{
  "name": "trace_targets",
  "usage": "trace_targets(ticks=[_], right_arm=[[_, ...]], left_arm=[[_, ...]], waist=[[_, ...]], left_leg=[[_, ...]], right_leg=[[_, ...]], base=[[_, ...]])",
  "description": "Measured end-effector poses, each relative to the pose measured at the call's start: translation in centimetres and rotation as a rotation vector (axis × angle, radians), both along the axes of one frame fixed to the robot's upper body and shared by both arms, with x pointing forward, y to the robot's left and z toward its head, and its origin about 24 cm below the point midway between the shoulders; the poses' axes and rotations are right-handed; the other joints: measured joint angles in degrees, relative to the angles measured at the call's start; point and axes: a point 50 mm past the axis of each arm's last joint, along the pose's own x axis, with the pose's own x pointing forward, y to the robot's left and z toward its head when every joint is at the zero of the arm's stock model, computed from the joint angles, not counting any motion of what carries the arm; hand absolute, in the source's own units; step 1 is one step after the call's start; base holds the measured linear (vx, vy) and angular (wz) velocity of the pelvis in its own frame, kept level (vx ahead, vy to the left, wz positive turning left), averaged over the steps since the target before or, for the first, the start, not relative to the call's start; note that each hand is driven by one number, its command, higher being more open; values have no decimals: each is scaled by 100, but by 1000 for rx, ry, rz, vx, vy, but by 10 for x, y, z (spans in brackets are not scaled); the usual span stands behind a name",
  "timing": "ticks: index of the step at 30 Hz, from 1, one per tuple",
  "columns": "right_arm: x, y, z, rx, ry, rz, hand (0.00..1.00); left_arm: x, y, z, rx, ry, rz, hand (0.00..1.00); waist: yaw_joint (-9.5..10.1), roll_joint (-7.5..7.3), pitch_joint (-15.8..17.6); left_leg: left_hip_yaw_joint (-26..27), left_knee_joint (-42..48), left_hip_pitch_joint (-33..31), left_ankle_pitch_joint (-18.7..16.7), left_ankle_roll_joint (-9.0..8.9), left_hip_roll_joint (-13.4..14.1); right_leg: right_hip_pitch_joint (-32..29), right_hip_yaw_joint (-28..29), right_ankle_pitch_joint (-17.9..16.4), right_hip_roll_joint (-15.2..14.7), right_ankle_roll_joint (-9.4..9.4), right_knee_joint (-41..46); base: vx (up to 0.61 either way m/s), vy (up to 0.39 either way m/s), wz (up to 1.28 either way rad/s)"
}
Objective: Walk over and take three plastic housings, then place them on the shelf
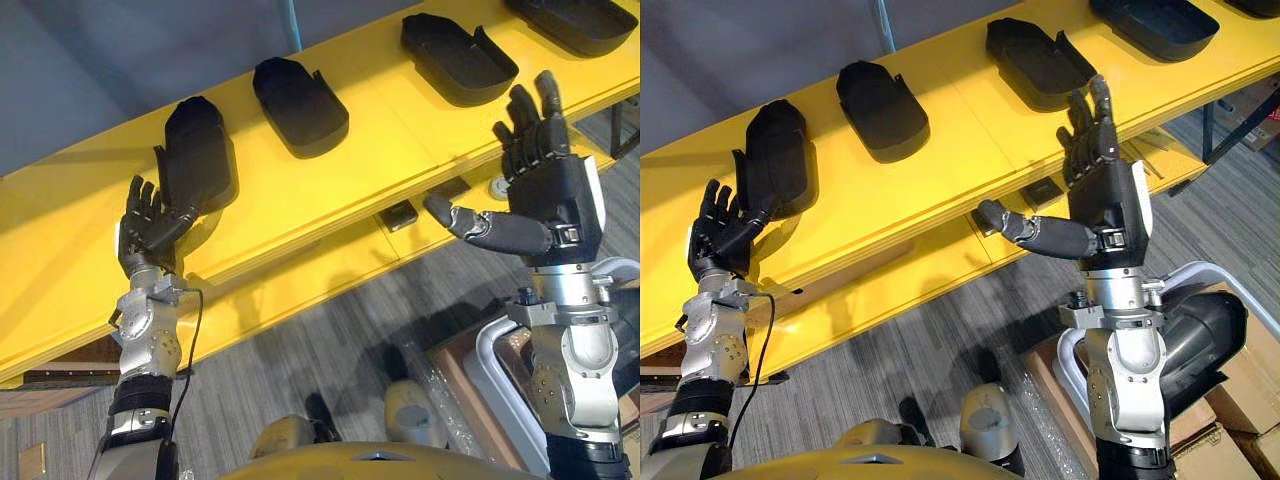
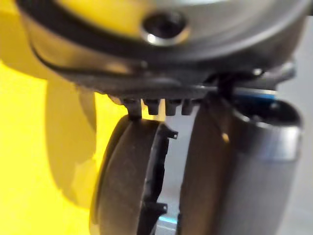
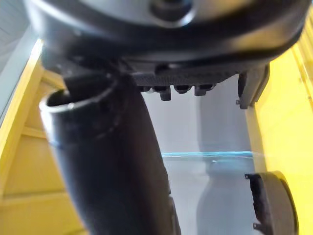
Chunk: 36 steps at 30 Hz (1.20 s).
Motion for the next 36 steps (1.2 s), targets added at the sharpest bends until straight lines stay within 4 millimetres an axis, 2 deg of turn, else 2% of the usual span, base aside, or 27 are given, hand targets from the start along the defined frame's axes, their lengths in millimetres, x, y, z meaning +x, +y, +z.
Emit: trace_targets(ticks=[4, 6, 9, 12, 14, 17, 22, 27, 31, 33, 36], right_arm=[[10, 31, -4, 6, 34, 146, 100], [17, 46, 0, -18, 16, 178, 100], [36, 64, 15, -65, -48, 160, 100], [60, 73, 32, -99, -75, 101, 100], [80, 74, 35, -107, -35, 37, 100], [111, 69, 23, -91, 112, -63, 100], [135, 58, 6, -72, 250, -162, 100], [152, 50, 18, -45, 260, -217, 100], [165, 42, 19, -58, 295, -255, 100], [171, 37, 23, -65, 296, -278, 100], [180, 26, 42, -80, 275, -318, 100]], left_arm=[[-7, -1, 0, 130, 54, 159, 100], [-9, -7, 3, 167, 42, 215, 100], [-16, -22, 18, 202, -36, 277, 100], [-32, -38, 30, 212, -109, 264, 100], [-41, -49, 33, 200, -137, 223, 100], [-58, -67, 26, 190, -130, 106, 100], [-76, -81, 6, 115, -58, -10, 100], [-88, -85, -5, 54, -5, -8, 100], [-95, -80, -12, 30, 48, 108, 100], [-98, -79, -14, 32, 72, 129, 100], [-101, -77, -26, 32, 127, 132, 100]], waist=[[32, -47, 30], [114, -94, 59], [389, -195, 120], [619, -204, 124], [755, -204, 124], [1025, -205, 125], [1262, -200, 129], [1389, -180, 140], [1507, -159, 152], [1587, -109, 211], [1698, 34, 346]], left_leg=[[-76, 20, -15, 11, 16, 0], [-193, 31, -18, 27, 27, -6], [-412, 114, -54, 35, 30, -15], [-680, 222, -168, 37, 34, -35], [-833, 277, -195, 45, 44, -51], [-1082, 348, -201, 48, 49, -85], [-1296, 439, -237, 47, 49, -111], [-1496, 616, -438, 37, 45, -127], [-1658, 643, -510, 56, 24, -128], [-1705, 647, -524, 69, 15, -128], [-1815, 605, -552, 142, 15, -159]], right_leg=[[31, -97, 2, -12, -2, 1], [89, -180, 3, -23, -5, 6], [206, -393, -3, -51, -14, 5], [289, -662, -20, -93, -34, 3], [375, -820, -31, -119, -45, -1], [540, -1078, -75, -162, -70, 6], [673, -1346, -134, -238, -80, 26], [663, -1544, -133, -258, -77, 43], [665, -1708, -192, -260, -104, 122], [667, -1750, -206, -264, -110, 150], [635, -1848, -263, -293, -83, 250]], base=[[-29, -21, 9], [-38, -22, 23], [-36, -13, 36], [-26, -4, 40], [-27, -2, 43], [-44, 7, 40], [-45, 8, 26], [-37, 7, 21], [-21, -12, 19], [-24, -9, 16], [-36, -10, 20]])
